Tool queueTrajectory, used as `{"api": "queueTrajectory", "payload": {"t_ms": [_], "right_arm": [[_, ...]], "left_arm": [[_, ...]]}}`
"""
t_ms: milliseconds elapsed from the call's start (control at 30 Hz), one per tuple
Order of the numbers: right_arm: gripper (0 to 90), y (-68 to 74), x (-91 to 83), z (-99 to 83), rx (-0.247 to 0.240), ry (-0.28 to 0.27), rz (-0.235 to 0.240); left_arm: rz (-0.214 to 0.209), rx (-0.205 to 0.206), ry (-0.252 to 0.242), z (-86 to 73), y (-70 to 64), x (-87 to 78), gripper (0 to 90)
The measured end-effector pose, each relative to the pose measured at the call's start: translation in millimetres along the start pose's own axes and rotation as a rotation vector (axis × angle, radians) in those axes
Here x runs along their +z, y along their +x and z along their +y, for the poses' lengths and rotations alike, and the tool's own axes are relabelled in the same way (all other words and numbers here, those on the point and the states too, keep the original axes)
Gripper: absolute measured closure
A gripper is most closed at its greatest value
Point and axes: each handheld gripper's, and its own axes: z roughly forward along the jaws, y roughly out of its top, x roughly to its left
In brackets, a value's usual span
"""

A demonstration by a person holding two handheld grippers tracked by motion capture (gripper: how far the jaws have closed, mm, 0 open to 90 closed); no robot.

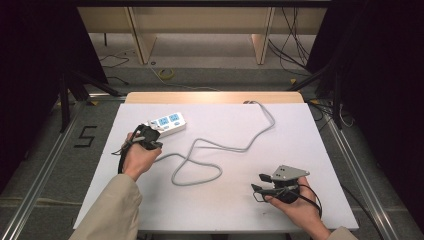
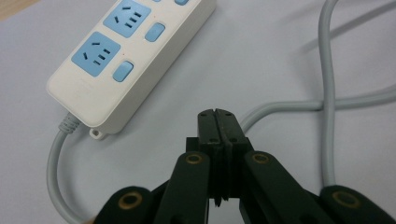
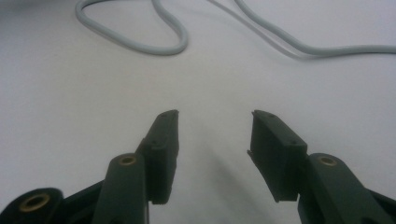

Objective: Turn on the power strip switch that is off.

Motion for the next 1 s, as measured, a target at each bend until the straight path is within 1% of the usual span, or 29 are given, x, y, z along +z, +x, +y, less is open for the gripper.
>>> {"api": "queueTrajectory", "payload": {"t_ms": [233, 400, 767, 800, 1000], "right_arm": [[52.5, 0.1, 0.0, 0.0, 0.002, 0.002, 0.0], [52.5, 0.0, 0.0, 0.0, 0.0, 0.0, 0.001], [52.4, 0.1, -0.1, -0.1, 0.002, 0.002, 0.001], [52.4, 0.2, -0.1, -0.1, 0.002, 0.002, 0.002], [52.4, -0.1, 0.1, -0.1, 0.0, 0.0, 0.002]], "left_arm": [[0.005, 0.01, 0.007, 3.5, 1.5, 2.7, 89.9], [0.004, 0.009, 0.005, 5.6, 1.6, 4.9, 89.9], [0.011, 0.018, 0.018, 10.8, 3.0, 9.4, 89.8], [0.013, 0.024, 0.021, 11.5, 3.6, 9.6, 89.9], [0.012, 0.025, 0.024, 13.6, 4.1, 11.9, 89.9]]}}
